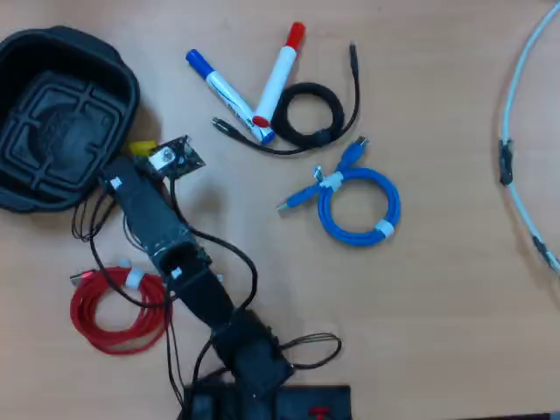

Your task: Pick up the yellow instant coffee stick, then put it in the black bowl

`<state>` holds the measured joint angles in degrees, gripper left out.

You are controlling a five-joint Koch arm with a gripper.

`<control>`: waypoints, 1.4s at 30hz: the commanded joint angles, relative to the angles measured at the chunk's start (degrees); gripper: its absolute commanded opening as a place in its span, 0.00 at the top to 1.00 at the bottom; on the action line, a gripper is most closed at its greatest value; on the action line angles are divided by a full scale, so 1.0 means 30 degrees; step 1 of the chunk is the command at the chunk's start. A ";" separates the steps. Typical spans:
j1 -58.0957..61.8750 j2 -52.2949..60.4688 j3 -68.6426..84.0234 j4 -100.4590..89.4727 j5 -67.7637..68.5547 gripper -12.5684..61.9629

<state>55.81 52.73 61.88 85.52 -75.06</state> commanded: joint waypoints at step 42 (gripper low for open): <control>0.1436 1.0137 -0.1611 0.5889 1.4854 0.92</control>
<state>61.17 79.01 62.58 99.23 -33.22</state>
